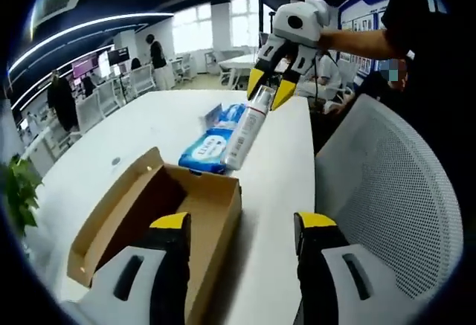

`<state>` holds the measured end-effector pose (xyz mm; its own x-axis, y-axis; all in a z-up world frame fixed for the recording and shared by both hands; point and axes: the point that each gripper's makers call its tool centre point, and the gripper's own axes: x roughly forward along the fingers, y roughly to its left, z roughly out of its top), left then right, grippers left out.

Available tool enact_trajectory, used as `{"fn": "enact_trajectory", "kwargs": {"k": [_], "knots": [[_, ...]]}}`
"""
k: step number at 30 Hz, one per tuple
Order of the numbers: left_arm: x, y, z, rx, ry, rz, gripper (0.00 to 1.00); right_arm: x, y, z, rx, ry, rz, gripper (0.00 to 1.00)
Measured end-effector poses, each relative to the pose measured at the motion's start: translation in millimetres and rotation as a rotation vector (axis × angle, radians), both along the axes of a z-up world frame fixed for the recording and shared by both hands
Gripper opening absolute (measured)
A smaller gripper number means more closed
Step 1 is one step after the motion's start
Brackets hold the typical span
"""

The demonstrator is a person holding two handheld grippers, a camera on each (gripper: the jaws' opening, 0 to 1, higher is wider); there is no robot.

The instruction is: Operate the shoe box by opening the lid, removing the specified soft item, and placing it in the target area until the item is outside and the box remains undamaged.

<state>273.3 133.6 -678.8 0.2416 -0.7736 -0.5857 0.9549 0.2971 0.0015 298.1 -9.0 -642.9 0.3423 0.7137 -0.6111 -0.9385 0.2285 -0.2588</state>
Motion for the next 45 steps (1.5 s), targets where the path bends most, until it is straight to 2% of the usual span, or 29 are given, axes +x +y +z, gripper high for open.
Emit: {"fn": "enact_trajectory", "kwargs": {"k": [9, 15, 31, 45], "knots": [[4.9, 18.3, -1.5, 0.000, 0.003, 0.066, 0.70, 27.8, -23.1, 5.7, -0.051, -0.017, -0.024, 0.14], [8.3, 28.3, -1.0, -0.018, -0.013, 0.105, 0.72, 46.2, -34.5, 6.4, -0.082, -0.019, -0.038, 0.14], [14.8, 47.5, 1.3, -0.059, -0.003, 0.224, 0.81, 86.3, -53.3, -4.0, -0.183, 0.001, -0.045, 0.14], [14.0, 57.1, 7.4, -0.125, -0.051, 0.340, 0.88, 121.8, -78.3, -23.8, -0.300, 0.054, -0.068, 0.14]]}}
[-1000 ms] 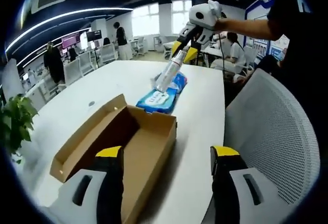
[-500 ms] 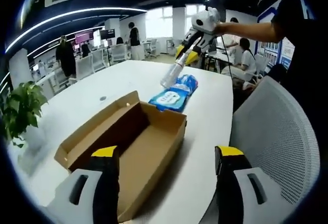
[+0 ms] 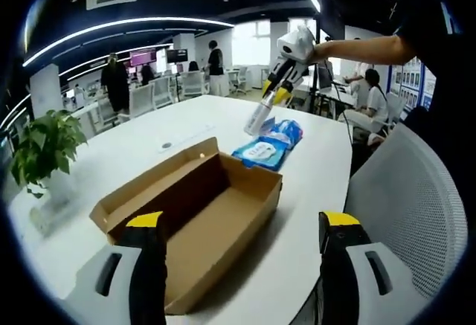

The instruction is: Operate the shoe box by opening the lid, removing the specified soft item, and placing it in the target area until the item is outside and the box remains undamaged.

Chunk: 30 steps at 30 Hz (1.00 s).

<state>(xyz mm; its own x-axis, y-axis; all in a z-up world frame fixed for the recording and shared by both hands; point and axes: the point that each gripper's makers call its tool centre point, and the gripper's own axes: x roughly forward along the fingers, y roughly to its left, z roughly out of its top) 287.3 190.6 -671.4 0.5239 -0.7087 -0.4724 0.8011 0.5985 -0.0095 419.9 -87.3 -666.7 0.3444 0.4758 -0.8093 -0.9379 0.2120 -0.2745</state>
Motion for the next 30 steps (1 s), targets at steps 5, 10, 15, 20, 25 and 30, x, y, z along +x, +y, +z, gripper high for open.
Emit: {"fn": "enact_trajectory", "kwargs": {"k": [5, 10, 15, 20, 25, 30], "knots": [[-1.6, 1.9, 3.0, -0.021, -0.011, 0.032, 0.91, 9.7, -5.1, -5.1, -0.038, 0.021, -0.001, 0.14], [-3.5, 4.5, 5.6, -0.037, -0.016, 0.060, 0.94, 20.6, -6.7, -7.0, -0.076, 0.040, 0.003, 0.14], [-2.9, 8.7, 8.7, -0.044, -0.046, 0.095, 1.00, 31.2, -7.7, -12.7, -0.124, 0.058, 0.012, 0.15], [-5.5, 9.0, 8.9, -0.058, -0.046, 0.113, 1.00, 36.9, -7.1, -19.4, -0.175, 0.081, 0.023, 0.15], [-9.5, 10.1, 9.5, -0.068, -0.045, 0.131, 1.00, 45.8, -9.7, -26.7, -0.226, 0.094, 0.027, 0.15], [-12.2, 12.0, 8.6, -0.066, -0.046, 0.145, 1.00, 50.0, -10.7, -32.6, -0.277, 0.098, 0.044, 0.15]]}}
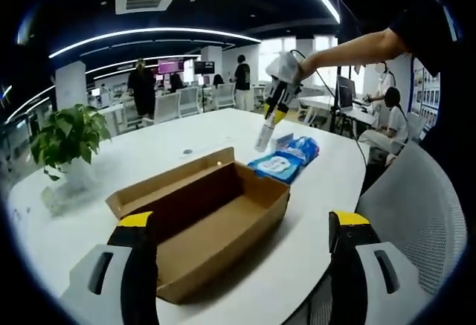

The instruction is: Operate the shoe box by opening the lid, removing the specified soft item, and placing it in the target area until the item is outside and the box remains undamaged.

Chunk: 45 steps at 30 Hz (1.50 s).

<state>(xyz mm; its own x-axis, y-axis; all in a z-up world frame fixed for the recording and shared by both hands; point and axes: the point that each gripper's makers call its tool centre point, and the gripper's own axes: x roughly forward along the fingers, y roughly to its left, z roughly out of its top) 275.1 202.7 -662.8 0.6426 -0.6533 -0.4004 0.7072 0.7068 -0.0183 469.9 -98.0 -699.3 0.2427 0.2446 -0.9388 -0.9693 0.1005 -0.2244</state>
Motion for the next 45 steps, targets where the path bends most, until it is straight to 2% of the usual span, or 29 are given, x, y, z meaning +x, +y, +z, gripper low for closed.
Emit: {"fn": "enact_trajectory", "kwargs": {"k": [4, 6, 12, 28, 35, 45], "knots": [[-2.0, -0.1, 0.7, -0.002, -0.003, 0.000, 1.00, 4.0, 1.3, -7.3, -0.014, 0.014, -0.012, 0.15], [-3.0, -0.3, -0.1, 0.003, -0.004, -0.001, 1.00, 7.4, -0.7, -11.9, -0.054, -0.002, 0.008, 0.15], [-6.6, -0.4, -4.3, 0.011, 0.002, -0.003, 1.00, 10.4, -1.3, -23.0, -0.100, 0.011, 0.018, 0.15], [-8.4, 10.2, -8.2, 0.005, 0.012, 0.028, 1.00, 17.2, -0.3, -47.5, -0.158, 0.050, 0.007, 0.15], [-9.4, 14.8, -11.3, 0.003, 0.022, 0.045, 1.00, 18.7, -0.3, -53.6, -0.177, 0.065, 0.000, 0.16], [-9.9, 19.2, -15.5, 0.002, 0.036, 0.060, 1.00, 27.4, 1.2, -52.1, -0.178, 0.068, -0.013, 0.16]]}}
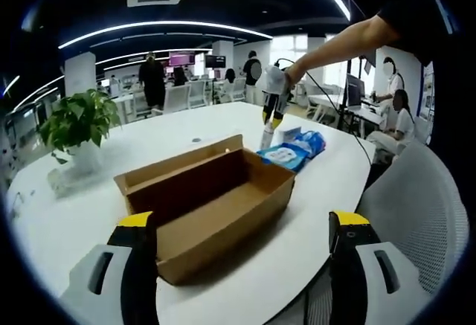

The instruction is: Operate the shoe box by opening the lid, removing the specified soft item, and placing it in the target area until the item is outside and the box remains undamaged.

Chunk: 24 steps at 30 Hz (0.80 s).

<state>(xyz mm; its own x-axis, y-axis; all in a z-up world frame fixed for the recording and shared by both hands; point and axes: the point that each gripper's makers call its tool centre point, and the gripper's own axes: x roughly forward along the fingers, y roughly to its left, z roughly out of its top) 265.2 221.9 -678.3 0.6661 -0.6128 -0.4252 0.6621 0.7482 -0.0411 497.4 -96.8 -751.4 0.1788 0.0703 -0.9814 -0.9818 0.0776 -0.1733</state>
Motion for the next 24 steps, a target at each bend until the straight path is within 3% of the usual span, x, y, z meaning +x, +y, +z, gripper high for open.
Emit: {"fn": "enact_trajectory", "kwargs": {"k": [11, 24], "knots": [[2.3, 5.5, -2.6, 0.002, 0.008, 0.015, 0.99, 7.4, 3.3, 1.8, 0.005, -0.003, 0.004, 0.21], [5.2, 15.7, -5.0, 0.009, 0.020, 0.046, 0.95, 11.8, 6.7, 5.6, 0.025, -0.027, 0.013, 0.20]]}}
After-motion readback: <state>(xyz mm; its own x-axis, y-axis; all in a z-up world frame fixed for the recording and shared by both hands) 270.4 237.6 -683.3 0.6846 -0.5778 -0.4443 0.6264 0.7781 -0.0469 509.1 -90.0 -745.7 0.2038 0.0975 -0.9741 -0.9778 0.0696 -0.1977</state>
